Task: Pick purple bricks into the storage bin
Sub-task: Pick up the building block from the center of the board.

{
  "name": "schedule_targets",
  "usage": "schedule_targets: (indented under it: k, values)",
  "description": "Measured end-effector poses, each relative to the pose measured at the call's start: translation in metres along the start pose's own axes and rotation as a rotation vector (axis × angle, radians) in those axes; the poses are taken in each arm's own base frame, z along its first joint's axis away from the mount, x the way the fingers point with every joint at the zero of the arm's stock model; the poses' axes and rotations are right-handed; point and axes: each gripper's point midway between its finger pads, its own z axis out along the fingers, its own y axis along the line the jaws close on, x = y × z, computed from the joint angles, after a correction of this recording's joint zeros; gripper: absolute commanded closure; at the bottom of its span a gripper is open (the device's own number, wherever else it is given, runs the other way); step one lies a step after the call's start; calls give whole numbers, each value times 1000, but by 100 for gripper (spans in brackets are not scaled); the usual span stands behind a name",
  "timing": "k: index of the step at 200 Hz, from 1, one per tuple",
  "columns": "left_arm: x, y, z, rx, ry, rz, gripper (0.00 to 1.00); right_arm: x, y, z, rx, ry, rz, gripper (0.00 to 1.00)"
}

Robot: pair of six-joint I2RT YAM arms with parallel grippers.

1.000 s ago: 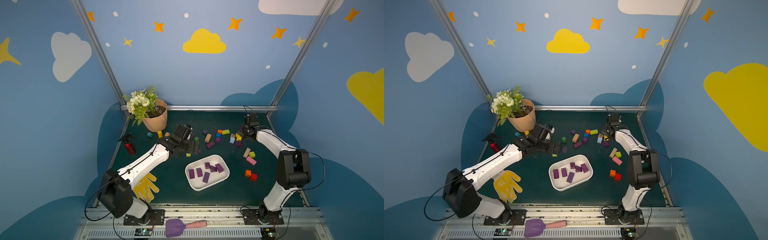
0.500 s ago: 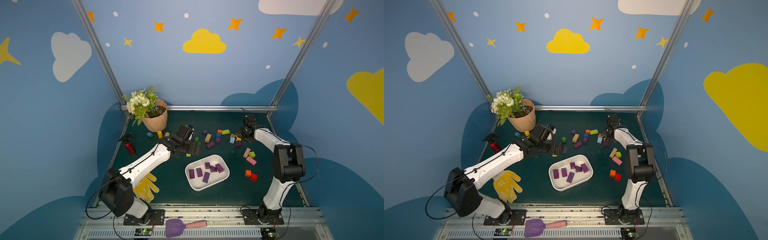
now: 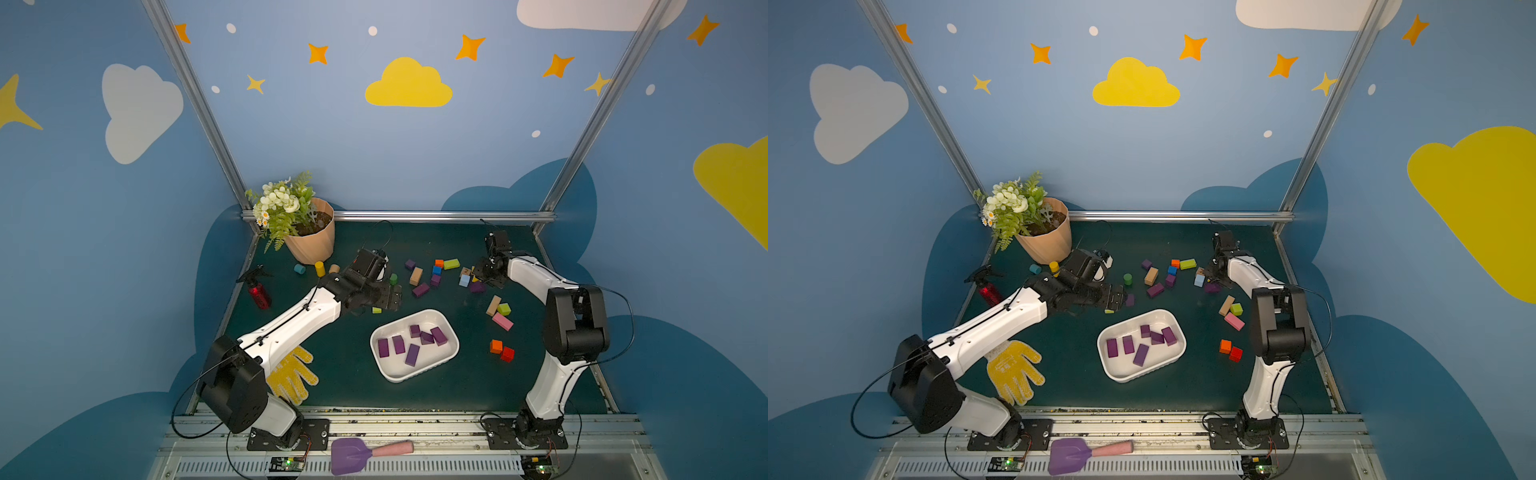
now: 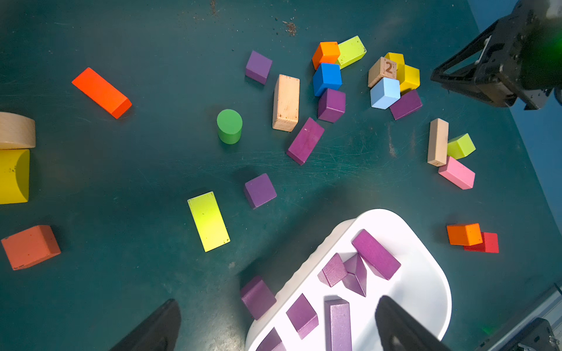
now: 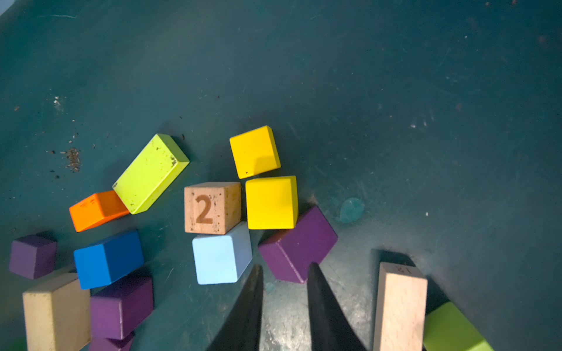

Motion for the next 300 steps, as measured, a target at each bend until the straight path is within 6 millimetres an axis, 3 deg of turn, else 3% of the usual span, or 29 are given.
schedule_targets:
  k: [119, 223, 300]
  values:
    - [0, 0, 0, 1, 1, 1, 0, 15, -3, 15, 15, 61, -34, 74]
    - [-2, 3, 3, -4, 3, -9, 0, 14, 1, 35, 39, 104, -73, 75]
    - [-4, 8, 3, -2, 4, -26, 0, 14, 3, 36, 40, 108, -84, 76]
